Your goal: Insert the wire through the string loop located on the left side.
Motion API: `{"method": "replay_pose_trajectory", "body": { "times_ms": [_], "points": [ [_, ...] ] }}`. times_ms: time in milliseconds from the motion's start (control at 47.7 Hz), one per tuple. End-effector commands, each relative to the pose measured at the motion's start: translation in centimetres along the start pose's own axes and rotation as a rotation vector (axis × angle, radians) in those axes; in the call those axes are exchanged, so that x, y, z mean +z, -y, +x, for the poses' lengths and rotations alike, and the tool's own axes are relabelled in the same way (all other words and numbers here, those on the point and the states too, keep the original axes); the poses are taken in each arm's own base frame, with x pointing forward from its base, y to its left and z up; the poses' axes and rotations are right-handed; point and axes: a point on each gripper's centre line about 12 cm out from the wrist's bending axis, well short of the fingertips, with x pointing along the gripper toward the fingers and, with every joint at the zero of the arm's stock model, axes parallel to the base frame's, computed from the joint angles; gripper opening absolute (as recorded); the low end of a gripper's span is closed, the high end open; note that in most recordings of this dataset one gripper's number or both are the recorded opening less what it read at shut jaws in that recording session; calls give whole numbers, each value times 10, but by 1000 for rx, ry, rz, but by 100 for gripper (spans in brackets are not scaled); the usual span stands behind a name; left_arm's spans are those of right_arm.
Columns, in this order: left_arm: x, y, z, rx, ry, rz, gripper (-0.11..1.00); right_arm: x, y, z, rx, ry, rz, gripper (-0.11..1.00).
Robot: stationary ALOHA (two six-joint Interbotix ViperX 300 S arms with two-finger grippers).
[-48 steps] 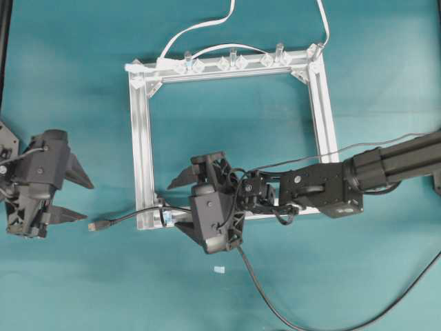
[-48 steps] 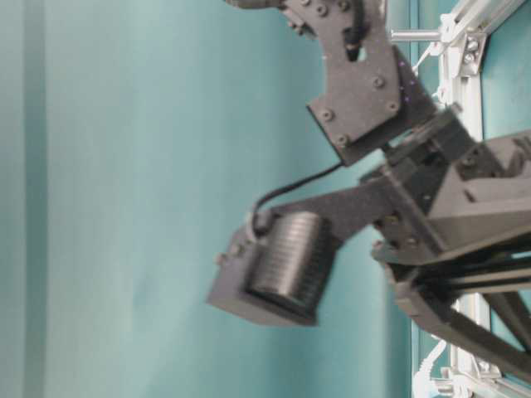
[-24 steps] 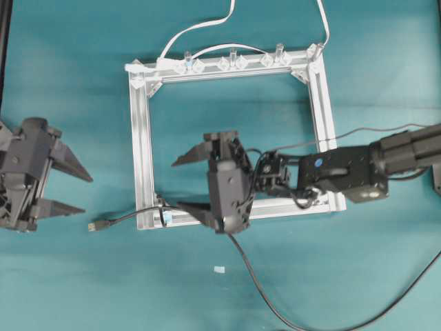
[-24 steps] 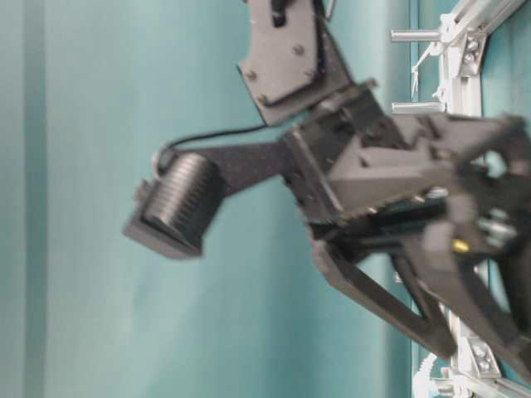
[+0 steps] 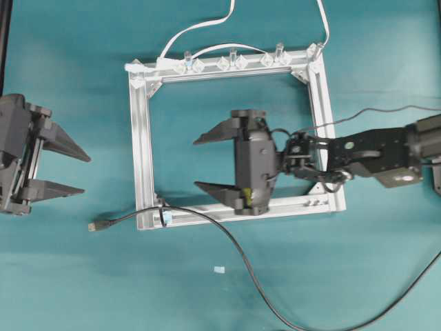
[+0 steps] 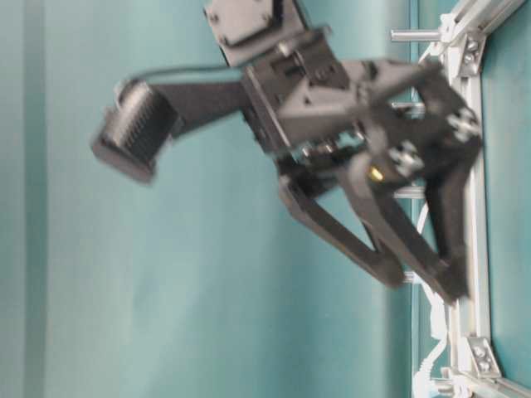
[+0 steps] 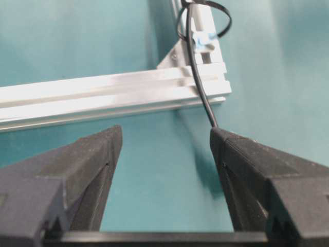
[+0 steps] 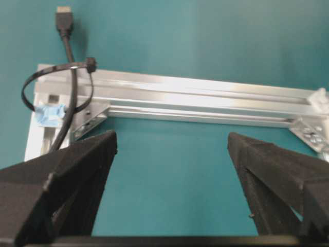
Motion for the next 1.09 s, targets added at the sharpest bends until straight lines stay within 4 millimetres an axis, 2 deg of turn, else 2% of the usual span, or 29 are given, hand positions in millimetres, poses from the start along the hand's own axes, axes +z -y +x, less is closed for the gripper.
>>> {"method": "replay_pose_trajectory", "body": {
  "times_ms": [0, 419, 1069],
  "points": [
    [3, -1, -1, 5, 13, 9, 70, 20, 6, -14, -20, 80, 12, 96],
    [5, -2, -9, 4, 56, 6, 70, 19, 16, -43, -55, 137, 12, 96],
    [4, -2, -13, 3, 76, 1, 70, 13, 17, -45, -53, 127, 52, 96]
  ]
}}
